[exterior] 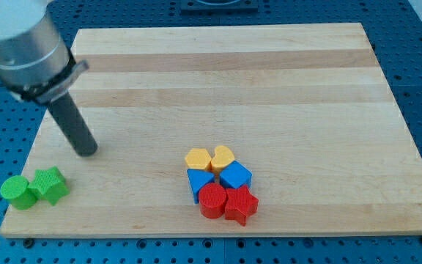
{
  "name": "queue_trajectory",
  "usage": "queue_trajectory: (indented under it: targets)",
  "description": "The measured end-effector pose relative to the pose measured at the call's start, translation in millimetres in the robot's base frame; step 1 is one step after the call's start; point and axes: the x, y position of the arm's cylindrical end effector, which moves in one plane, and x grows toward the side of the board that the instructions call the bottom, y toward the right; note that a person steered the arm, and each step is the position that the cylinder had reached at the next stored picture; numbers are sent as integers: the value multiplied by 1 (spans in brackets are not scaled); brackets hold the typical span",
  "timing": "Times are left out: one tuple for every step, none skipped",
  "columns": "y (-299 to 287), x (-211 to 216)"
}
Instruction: Slightly move the green blocks to the left of the green star
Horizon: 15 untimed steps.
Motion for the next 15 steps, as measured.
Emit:
queue_trajectory:
  targets:
    - [-77, -1]
    - [-86, 2]
    - [-85, 9]
    - [-85, 36]
    - [-85, 38]
    - [-85, 39]
    - [-85, 51]
    - [-85, 60]
    - [-85, 64]
    - [-85, 68]
    - [-85, 73]
    - [-85, 73]
    - [-85, 73]
    - [-85, 63]
    - [-85, 23]
